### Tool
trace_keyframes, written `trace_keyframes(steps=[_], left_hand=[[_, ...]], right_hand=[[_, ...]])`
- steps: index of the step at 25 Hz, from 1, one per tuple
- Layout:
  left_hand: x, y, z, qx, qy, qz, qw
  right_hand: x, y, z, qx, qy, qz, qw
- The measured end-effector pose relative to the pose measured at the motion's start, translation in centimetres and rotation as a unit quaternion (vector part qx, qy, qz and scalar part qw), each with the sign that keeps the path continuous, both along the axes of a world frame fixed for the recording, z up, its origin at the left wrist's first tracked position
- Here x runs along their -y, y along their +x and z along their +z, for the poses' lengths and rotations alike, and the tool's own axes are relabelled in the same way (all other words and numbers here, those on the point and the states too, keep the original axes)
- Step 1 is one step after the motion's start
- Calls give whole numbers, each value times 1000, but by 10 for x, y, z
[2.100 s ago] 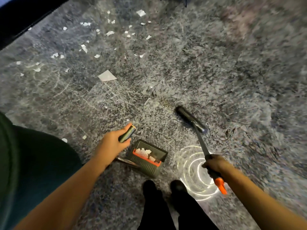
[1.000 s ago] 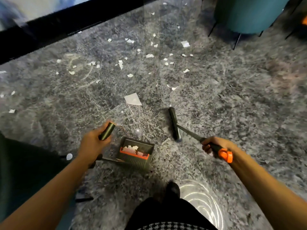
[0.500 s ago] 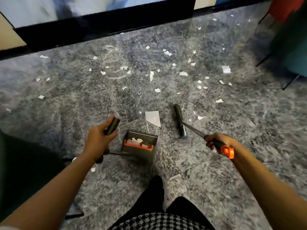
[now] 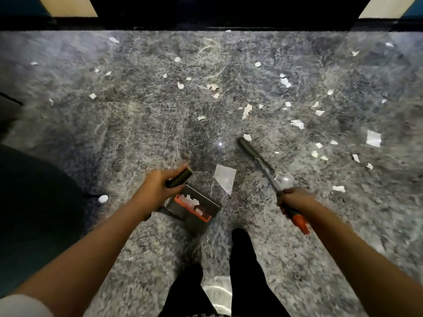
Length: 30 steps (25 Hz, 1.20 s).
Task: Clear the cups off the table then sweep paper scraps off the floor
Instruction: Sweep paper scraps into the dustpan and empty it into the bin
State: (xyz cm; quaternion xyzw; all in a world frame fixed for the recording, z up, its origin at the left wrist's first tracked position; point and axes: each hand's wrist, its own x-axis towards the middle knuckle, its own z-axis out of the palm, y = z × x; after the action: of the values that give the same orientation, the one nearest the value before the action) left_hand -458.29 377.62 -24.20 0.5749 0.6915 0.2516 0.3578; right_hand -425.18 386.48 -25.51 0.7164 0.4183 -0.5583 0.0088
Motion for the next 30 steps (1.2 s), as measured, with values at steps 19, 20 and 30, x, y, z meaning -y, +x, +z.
trace_keyframes(steps=[19,20,30], left_hand=[[0,38,-15,97,-16,118,988],[2,39,-15,98,-11,116,988],[123,14,-18,-34,-1,347,937]], right_hand=[[-22,37,30,-110,-206,239,942],[-25,39,34,-117,-213,221,944],[-36,-33,69,-105,-149,304,935]])
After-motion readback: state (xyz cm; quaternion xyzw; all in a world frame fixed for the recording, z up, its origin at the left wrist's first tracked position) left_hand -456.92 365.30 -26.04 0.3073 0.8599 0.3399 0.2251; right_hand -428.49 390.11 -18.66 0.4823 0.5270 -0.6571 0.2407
